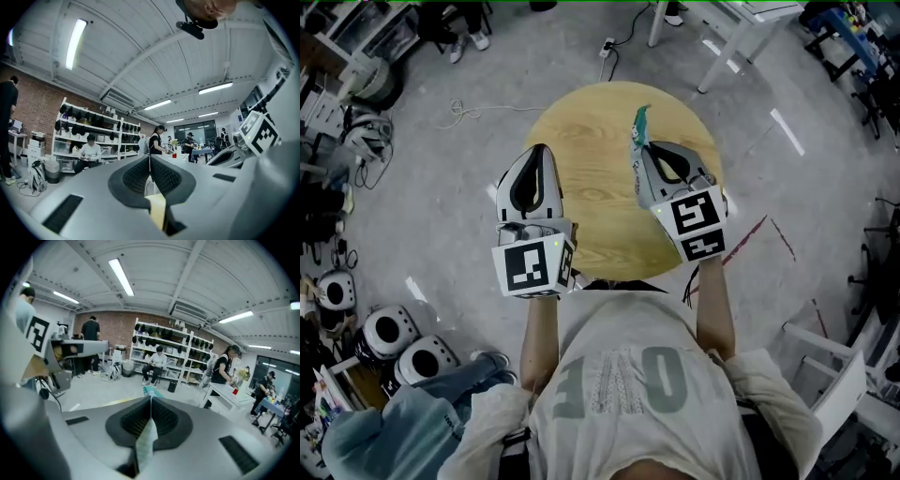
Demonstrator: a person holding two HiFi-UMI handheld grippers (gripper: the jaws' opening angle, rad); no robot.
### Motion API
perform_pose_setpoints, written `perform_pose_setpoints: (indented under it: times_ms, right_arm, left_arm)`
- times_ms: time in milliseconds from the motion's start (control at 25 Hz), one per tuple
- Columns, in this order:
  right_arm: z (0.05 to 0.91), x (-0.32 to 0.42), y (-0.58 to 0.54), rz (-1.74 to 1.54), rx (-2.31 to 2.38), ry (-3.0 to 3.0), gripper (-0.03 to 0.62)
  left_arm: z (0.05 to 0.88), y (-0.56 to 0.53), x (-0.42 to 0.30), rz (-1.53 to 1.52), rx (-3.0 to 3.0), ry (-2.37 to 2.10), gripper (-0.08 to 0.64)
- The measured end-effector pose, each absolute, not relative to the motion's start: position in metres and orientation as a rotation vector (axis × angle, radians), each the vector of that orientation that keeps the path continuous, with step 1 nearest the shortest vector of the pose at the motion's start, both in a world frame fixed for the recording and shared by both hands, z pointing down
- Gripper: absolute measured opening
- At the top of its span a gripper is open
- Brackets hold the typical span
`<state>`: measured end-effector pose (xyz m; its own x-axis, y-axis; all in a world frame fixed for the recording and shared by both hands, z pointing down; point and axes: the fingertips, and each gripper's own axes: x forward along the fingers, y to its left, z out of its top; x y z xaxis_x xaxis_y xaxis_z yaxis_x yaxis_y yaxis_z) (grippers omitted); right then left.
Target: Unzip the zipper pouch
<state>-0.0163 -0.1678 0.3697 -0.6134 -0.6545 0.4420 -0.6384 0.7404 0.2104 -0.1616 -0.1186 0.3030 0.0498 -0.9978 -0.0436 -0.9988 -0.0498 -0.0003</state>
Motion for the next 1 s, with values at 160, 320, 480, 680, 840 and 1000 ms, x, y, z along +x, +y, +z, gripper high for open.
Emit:
perform_pose_setpoints:
  times_ms: [160,320,480,680,840,1000]
  right_arm:
    - [0.340,-0.012,-0.147,0.017,0.773,-2.668,0.035]
    - [0.316,-0.005,-0.128,0.108,0.618,-2.839,0.035]
    - [0.303,-0.002,-0.117,0.006,0.541,-2.888,0.035]
    - [0.295,0.009,-0.097,-0.115,0.426,-2.930,0.035]
    - [0.289,0.013,-0.083,-0.164,0.355,-2.956,0.035]
    - [0.276,0.013,-0.077,-0.204,0.301,-3.017,0.035]
  left_arm:
    - [0.286,-0.125,-0.136,0.077,-2.353,1.996,0.028]
    - [0.267,-0.125,-0.109,0.095,-2.483,1.784,0.029]
    - [0.254,-0.127,-0.094,0.274,-2.695,1.680,0.029]
    - [0.262,-0.121,-0.045,0.515,-3.140,1.389,0.129]
    - [0.267,-0.105,-0.020,0.525,-3.336,1.123,0.144]
    - [0.265,-0.101,-0.013,0.624,-3.438,0.978,0.144]
